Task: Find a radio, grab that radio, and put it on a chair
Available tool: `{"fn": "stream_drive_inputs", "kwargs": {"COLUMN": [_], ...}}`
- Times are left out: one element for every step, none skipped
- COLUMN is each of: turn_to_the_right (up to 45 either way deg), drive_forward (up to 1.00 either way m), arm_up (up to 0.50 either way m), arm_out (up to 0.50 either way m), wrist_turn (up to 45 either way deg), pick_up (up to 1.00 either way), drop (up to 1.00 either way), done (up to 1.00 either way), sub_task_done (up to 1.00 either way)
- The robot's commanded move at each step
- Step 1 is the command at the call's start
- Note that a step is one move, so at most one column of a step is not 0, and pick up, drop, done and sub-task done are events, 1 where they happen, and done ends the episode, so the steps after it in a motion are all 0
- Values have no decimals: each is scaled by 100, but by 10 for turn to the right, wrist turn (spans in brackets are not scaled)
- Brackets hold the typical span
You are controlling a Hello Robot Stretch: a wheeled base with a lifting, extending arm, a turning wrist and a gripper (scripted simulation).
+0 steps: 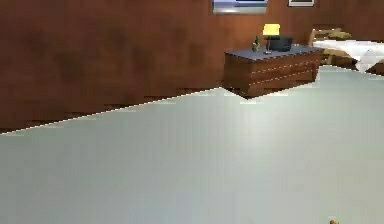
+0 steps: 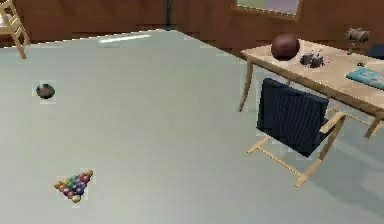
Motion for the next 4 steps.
{"fn": "stream_drive_inputs", "kwargs": {"turn_to_the_right": [450,450,450,270], "drive_forward": [0,0,0,0], "arm_up": [0,0,0,0], "arm_out": [0,0,0,0], "wrist_turn": [0,0,0,0], "pick_up": [0,0,0,0], "drop": [0,0,0,0], "done": [0,0,0,0], "sub_task_done": [0,0,0,0]}}
